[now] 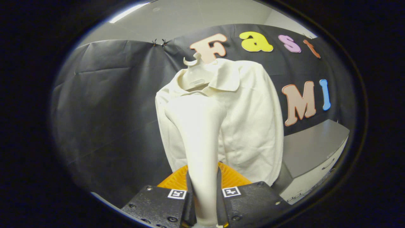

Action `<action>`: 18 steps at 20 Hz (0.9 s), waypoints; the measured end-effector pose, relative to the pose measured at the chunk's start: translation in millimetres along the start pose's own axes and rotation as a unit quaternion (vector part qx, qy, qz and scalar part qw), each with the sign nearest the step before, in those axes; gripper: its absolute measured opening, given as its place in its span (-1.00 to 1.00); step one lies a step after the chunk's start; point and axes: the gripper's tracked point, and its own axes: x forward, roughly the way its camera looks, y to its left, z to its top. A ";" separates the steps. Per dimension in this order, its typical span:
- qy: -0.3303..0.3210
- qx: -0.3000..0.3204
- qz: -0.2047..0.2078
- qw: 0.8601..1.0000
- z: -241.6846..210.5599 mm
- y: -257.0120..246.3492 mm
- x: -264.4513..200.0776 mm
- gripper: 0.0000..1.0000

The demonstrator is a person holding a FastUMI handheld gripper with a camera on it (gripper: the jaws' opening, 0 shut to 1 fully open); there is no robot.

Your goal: Iron the clothes twice with a garment steamer, once on the left side and once on the right side.

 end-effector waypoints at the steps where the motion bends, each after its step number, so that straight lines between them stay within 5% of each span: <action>1: -0.002 0.001 0.001 1.000 -3.1 10.2 11.2 -0.47; 11: -0.029 -0.020 -0.073 0.997 -17.9 30.9 105.0 -0.47; 18: 0.002 -0.050 -0.117 0.992 -86.8 -1.7 121.2 -0.46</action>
